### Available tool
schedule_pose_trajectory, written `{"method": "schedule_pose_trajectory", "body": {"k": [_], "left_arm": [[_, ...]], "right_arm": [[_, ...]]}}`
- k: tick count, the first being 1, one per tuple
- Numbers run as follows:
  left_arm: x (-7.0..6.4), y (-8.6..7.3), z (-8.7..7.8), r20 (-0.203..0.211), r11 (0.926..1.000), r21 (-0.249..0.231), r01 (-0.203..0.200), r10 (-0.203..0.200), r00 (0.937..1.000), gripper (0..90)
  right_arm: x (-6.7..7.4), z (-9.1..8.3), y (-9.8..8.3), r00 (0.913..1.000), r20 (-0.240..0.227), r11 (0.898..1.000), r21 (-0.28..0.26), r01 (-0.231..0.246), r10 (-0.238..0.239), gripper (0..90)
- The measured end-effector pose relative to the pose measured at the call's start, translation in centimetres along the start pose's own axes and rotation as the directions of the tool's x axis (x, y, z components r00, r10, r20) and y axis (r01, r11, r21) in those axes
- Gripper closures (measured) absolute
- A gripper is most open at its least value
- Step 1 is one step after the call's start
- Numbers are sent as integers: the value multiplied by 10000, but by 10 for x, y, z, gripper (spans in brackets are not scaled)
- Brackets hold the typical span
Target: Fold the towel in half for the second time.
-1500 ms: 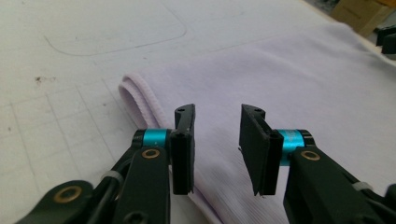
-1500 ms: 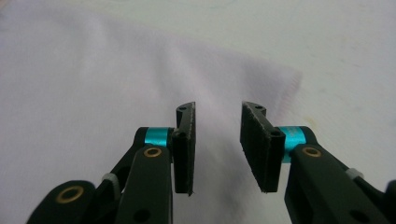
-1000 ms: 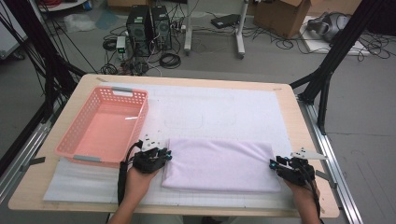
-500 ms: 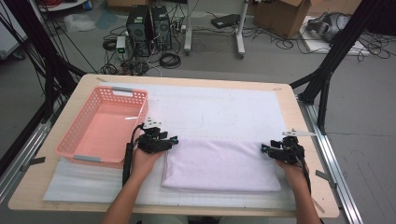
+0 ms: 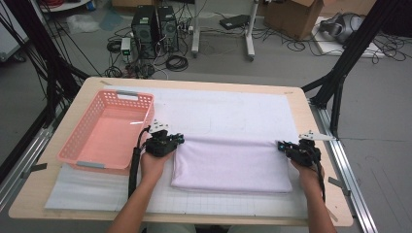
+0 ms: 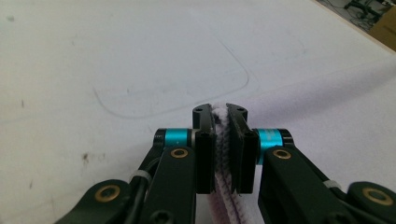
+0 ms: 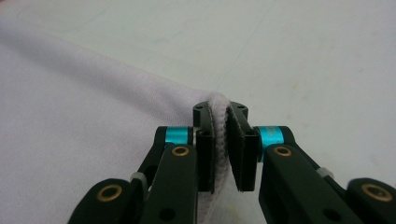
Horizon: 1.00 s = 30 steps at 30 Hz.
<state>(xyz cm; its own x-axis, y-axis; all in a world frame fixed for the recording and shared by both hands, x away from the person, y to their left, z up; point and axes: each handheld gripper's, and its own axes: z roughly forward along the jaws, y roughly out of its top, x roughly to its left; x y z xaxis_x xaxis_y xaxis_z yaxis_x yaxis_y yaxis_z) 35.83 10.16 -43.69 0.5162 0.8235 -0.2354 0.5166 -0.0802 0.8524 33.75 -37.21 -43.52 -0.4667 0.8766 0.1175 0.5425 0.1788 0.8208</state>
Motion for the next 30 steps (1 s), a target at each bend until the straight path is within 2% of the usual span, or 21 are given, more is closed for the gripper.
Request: {"method": "schedule_pose_trajectory", "body": {"k": [3, 5, 7, 9, 11, 13, 15, 17, 19, 21, 23, 25, 29, 30], "left_arm": [[2, 2, 7, -114, 9997, -195, 167, -169, 9998, 821], [3, 1, 13, -231, 9998, -4, 217, -217, 9995, 820], [4, -1, 17, -286, 9998, 103, 183, -180, 9994, 816], [4, -1, 17, -215, 9997, 124, 212, -209, 9995, 769], [5, -1, 15, 106, 9993, 162, 338, -340, 9994, 634], [3, -1, 10, 326, 9996, 266, -59, 51, 9995, 545], [1, -1, 5, 730, 9996, 251, -148, 129, 9972, 440], [-4, 0, -1, 1163, 9994, -116, -336, 347, 9926, 397], [-8, -1, -7, 1276, 9973, -482, -550, 607, 9900, 380], [-10, -2, -9, 1381, 9971, -440, -615, 671, 9881, 323], [-14, -5, -12, 1750, 9968, -394, -696, 755, 9817, 276], [-18, -7, -18, 1926, 9932, -720, -911, 1035, 9758, 244], [-20, -15, -26, 2368, 9868, -1166, -1122, 1373, 9618, 202], [-19, -17, -28, 2364, 9866, -1159, -1152, 1401, 9615, 195]], "right_arm": [[-1, 4, 5, 9991, 369, 9998, -41, 209, -208, 819], [-3, 7, 8, 9984, 511, 9994, -229, 266, -254, 815], [-5, 13, 9, 9980, 622, 9999, -119, 125, -118, 799], [-3, 18, 8, 9960, 889, 9998, 163, 76, -90, 713], [-3, 19, 7, 9939, 1100, 9995, 293, -114, 81, 585], [-4, 14, 6, 9950, 610, 9965, 221, -810, 795, 505], [-1, 7, 5, 9961, 576, 9977, -43, -674, 676, 481], [3, -2, 4, 9967, 559, 9980, -276, -576, 590, 444], [5, -10, 2, 9976, 435, 9984, -231, -526, 535, 432], [7, -13, 0, 9980, 385, 9985, -247, -493, 502, 423], [12, -21, -6, 9999, 54, 9996, -263, -119, 120, 391], [16, -24, -9, 9995, -228, 9996, -204, 203, -207, 374], [22, -31, -16, 9933, -782, 9952, -544, 814, -855, 324], [23, -33, -16, 9919, -883, 9943, -632, 862, -916, 309]]}}
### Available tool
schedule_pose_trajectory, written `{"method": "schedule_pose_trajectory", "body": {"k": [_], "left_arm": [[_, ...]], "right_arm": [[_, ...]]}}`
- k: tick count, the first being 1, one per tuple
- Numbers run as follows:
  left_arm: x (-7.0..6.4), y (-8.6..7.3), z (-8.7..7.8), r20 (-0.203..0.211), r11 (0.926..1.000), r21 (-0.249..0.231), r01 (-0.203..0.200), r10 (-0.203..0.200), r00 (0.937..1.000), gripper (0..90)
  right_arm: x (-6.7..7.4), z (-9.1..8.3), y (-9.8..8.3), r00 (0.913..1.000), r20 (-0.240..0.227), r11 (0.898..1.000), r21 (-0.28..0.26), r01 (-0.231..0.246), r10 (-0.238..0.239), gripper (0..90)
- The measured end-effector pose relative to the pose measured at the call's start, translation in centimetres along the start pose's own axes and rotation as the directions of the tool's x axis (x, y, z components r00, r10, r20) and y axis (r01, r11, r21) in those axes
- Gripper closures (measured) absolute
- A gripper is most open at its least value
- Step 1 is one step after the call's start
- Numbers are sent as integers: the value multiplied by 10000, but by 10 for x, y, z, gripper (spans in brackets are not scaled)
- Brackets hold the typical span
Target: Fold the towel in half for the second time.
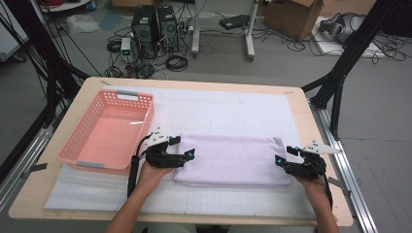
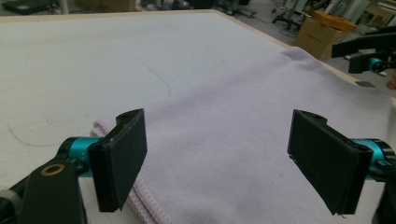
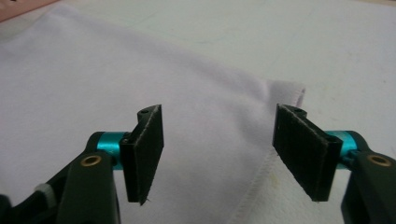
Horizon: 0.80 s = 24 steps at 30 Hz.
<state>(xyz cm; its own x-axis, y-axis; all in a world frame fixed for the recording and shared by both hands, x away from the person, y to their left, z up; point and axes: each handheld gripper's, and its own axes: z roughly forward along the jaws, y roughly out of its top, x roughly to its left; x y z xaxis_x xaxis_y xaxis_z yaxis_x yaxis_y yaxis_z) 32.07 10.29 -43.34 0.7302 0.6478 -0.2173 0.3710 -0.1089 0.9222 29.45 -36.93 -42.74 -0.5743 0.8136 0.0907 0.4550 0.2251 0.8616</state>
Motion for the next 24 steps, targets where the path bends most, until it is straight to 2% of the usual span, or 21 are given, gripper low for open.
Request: {"method": "schedule_pose_trajectory", "body": {"k": [3, 8, 12, 15, 20, 24], "left_arm": [[0, -2, -4, -36, 10000, -26, 63, -63, 10000, 187], [-4, -7, -12, -94, 10000, 15, -2, 2, 10000, 192], [-9, -12, -14, -91, 9999, 99, -95, 96, 9999, 191], [-10, -14, -13, -127, 9996, 230, -136, 139, 9998, 195], [-11, -16, -12, -43, 9996, 238, -179, 180, 9998, 202], [-11, -17, -13, -207, 9994, 265, -231, 237, 9995, 210]], "right_arm": [[3, -6, -2, 9997, -227, 9992, -386, 99, -108, 243], [9, -15, -5, 9979, -413, 9958, -785, 460, -494, 214], [10, -18, -6, 9983, -162, 9953, -806, 540, -555, 207], [8, -18, -7, 9992, -141, 9954, -891, 359, -373, 195], [9, -14, -6, 9988, -275, 9959, -826, 381, -405, 193], [10, -9, -7, 9985, -305, 9974, -585, 428, -446, 193]]}}
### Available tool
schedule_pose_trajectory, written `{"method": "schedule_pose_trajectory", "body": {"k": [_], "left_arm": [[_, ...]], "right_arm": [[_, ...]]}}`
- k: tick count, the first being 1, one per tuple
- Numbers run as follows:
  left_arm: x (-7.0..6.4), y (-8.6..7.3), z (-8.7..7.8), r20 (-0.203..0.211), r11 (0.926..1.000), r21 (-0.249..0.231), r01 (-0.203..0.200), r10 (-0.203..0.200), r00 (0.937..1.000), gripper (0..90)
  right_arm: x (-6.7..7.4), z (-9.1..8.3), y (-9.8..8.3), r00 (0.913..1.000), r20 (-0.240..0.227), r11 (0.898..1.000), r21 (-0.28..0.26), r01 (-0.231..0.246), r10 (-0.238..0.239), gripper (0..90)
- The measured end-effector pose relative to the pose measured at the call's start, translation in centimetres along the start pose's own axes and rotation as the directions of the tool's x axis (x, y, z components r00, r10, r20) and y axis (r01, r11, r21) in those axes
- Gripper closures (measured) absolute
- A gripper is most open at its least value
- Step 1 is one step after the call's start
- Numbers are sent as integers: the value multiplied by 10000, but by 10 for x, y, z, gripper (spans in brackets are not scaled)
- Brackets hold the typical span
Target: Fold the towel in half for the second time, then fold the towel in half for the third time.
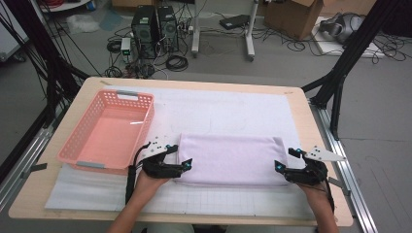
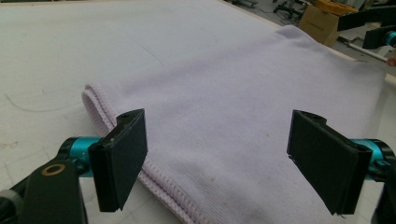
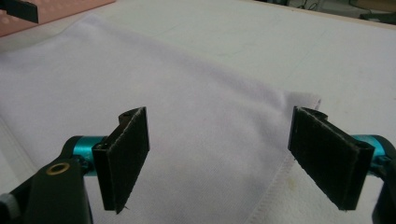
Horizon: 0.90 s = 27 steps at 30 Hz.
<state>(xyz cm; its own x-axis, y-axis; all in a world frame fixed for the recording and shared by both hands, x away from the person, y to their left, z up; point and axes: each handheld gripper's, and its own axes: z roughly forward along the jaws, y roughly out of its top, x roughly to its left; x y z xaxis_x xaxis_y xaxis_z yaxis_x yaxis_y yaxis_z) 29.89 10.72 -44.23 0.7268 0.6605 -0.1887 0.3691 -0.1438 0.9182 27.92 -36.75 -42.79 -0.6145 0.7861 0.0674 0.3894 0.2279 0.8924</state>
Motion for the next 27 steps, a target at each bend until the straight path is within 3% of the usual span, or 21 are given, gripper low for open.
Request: {"method": "schedule_pose_trajectory", "body": {"k": [13, 27], "left_arm": [[4, -3, 0, -35, 9998, 49, 214, -214, 9998, 219], [-1, -6, 2, -120, 9975, 589, 384, -378, 9992, 249]], "right_arm": [[-6, -1, 0, 9994, 268, 9997, 0, -240, 240, 193], [-12, -9, -3, 9982, 479, 9994, -41, -355, 357, 194]]}}
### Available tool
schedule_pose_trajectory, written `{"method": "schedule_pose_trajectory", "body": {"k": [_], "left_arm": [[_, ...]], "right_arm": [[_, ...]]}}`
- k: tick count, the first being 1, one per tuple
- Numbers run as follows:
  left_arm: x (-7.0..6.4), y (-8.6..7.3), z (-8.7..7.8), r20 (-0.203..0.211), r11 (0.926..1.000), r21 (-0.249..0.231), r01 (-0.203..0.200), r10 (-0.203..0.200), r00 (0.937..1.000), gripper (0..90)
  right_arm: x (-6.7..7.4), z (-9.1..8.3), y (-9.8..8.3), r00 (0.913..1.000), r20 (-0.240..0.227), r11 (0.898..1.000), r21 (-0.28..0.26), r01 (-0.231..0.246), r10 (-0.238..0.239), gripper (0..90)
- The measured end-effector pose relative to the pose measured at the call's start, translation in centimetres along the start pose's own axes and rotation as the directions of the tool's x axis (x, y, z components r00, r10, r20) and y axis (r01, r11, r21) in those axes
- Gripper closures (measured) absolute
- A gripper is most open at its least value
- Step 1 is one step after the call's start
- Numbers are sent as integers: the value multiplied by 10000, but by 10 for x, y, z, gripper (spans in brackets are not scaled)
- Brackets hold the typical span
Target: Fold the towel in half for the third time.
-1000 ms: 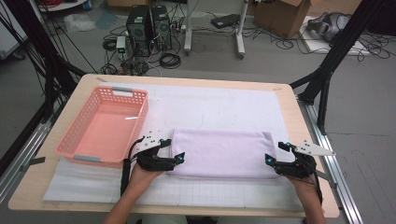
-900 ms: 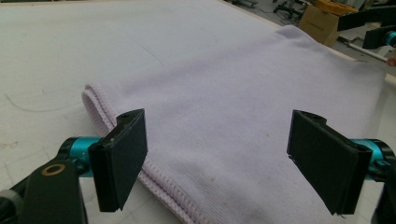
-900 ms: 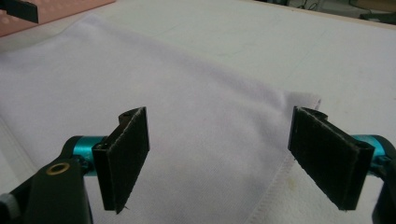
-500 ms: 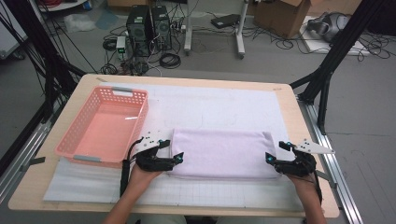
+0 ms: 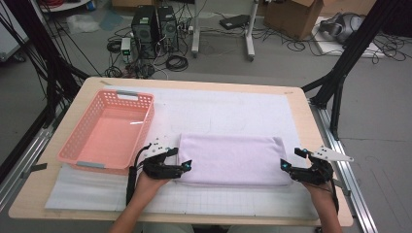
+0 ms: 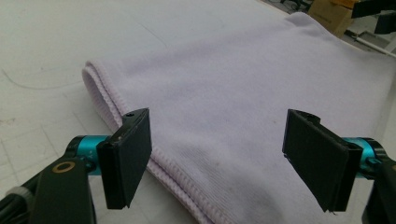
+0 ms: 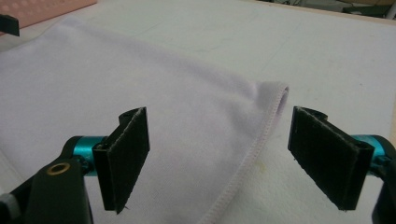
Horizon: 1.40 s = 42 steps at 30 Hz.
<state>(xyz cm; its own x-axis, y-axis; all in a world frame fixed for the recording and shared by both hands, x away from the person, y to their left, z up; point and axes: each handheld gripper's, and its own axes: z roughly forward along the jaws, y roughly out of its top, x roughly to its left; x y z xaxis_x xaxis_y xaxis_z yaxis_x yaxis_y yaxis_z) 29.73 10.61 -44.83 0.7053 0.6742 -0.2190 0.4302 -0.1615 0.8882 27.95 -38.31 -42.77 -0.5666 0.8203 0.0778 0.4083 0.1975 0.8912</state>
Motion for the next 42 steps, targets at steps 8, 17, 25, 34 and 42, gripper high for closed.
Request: {"method": "schedule_pose_trajectory", "body": {"k": [8, 17, 25, 34, 42], "left_arm": [[-5, -7, -11, -446, 9987, 444, 251, -231, 9987, 265], [-7, -12, -17, -621, 9921, 1172, 449, -378, 9974, 256], [-8, -15, -20, -532, 9856, 1519, 741, -667, 9964, 256], [-16, -15, -14, -237, 9823, 1777, 587, -554, 9982, 295], [-20, -14, -11, -515, 9805, 1915, 432, -339, 9981, 334]], "right_arm": [[-2, -2, 0, 9999, 19, 9999, -12, -118, 118, 194], [9, 8, 8, 9992, -390, 9998, 171, 58, -51, 192], [25, 24, 27, 9932, -1150, 9998, -61, 174, -180, 192], [44, 50, 46, 9854, -1579, 9972, 273, 695, -644, 194], [59, 77, 70, 9733, -2155, 9945, 498, 922, -794, 194]]}}
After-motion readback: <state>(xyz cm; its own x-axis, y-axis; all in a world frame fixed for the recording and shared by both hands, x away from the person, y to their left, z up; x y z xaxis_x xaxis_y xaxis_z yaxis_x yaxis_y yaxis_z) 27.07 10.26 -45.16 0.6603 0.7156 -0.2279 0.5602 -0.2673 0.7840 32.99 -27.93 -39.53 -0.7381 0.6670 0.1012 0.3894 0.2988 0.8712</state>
